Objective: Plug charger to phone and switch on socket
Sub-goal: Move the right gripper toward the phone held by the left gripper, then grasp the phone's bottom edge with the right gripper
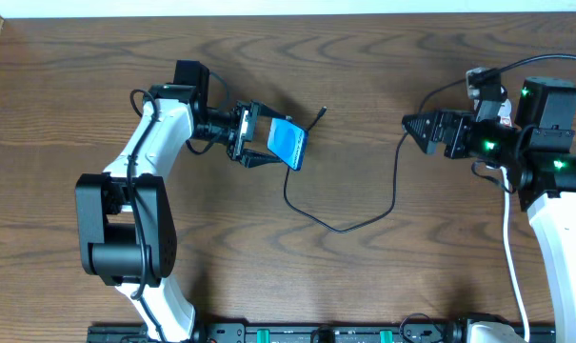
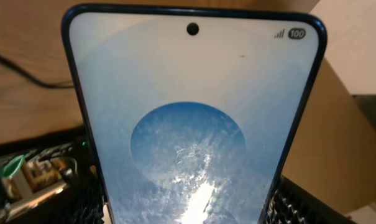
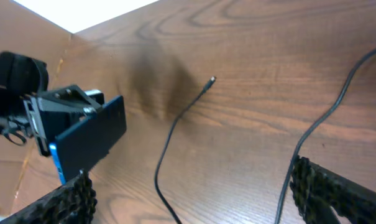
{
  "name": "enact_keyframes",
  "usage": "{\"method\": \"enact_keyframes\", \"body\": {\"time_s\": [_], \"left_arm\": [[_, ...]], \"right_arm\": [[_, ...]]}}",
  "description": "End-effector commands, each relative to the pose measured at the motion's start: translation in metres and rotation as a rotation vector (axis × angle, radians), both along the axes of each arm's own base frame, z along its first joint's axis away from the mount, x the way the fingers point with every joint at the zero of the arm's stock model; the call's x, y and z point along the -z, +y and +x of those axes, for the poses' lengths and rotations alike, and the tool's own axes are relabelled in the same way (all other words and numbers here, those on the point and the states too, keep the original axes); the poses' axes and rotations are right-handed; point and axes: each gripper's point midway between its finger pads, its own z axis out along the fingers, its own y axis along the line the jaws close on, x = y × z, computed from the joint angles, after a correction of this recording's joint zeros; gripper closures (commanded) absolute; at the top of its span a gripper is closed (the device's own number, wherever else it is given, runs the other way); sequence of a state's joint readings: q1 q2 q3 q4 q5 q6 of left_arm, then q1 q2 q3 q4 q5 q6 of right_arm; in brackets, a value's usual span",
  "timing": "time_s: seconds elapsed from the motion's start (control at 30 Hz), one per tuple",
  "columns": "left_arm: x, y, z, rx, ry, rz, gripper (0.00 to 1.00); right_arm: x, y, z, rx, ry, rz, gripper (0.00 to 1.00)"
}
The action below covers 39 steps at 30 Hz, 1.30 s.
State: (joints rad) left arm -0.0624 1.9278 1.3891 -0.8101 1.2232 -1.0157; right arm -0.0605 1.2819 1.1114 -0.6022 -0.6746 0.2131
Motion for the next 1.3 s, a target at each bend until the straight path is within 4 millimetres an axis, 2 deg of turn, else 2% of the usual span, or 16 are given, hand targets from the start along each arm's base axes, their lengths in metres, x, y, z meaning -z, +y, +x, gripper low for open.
{"method": "enact_keyframes", "body": {"time_s": [0.0, 0.17, 0.27, 0.3, 0.43, 0.47, 0.63, 0.9, 1.03, 1.27], "left_arm": [[-0.006, 0.004, 0.005, -0.048, 0.019, 0.043, 0.27], [0.019, 0.019, 0.016, -0.135, 0.064, 0.208, 0.27], [0.027, 0.025, 0.024, -0.177, 0.059, 0.274, 0.27], [0.03, 0.028, 0.026, -0.2, 0.071, 0.293, 0.27], [0.031, 0.029, 0.028, -0.224, 0.098, 0.3, 0.27], [0.031, 0.029, 0.028, -0.224, 0.095, 0.299, 0.27], [0.031, 0.029, 0.028, -0.224, 0.095, 0.298, 0.27], [0.031, 0.029, 0.028, -0.224, 0.095, 0.298, 0.27], [0.031, 0.029, 0.028, -0.223, 0.095, 0.298, 0.27], [0.031, 0.028, 0.028, -0.221, 0.095, 0.298, 0.27]], "right_arm": [[-0.011, 0.013, 0.006, 0.016, 0.022, 0.072, 0.07], [-0.001, 0.04, 0.012, -0.007, 0.082, 0.126, 0.1], [0.008, 0.062, 0.017, -0.037, 0.117, 0.153, 0.13], [0.013, 0.075, 0.019, -0.056, 0.132, 0.167, 0.14], [0.023, 0.111, 0.024, -0.122, 0.133, 0.186, 0.15], [0.03, 0.126, 0.025, -0.137, 0.152, 0.197, 0.18], [0.048, 0.156, 0.022, -0.195, 0.182, 0.2, 0.25], [0.07, 0.187, 0.018, -0.229, 0.195, 0.169, 0.33], [0.08, 0.209, 0.015, -0.271, 0.191, 0.172, 0.37], [0.101, 0.226, 0.017, -0.263, 0.195, 0.149, 0.42]]}}
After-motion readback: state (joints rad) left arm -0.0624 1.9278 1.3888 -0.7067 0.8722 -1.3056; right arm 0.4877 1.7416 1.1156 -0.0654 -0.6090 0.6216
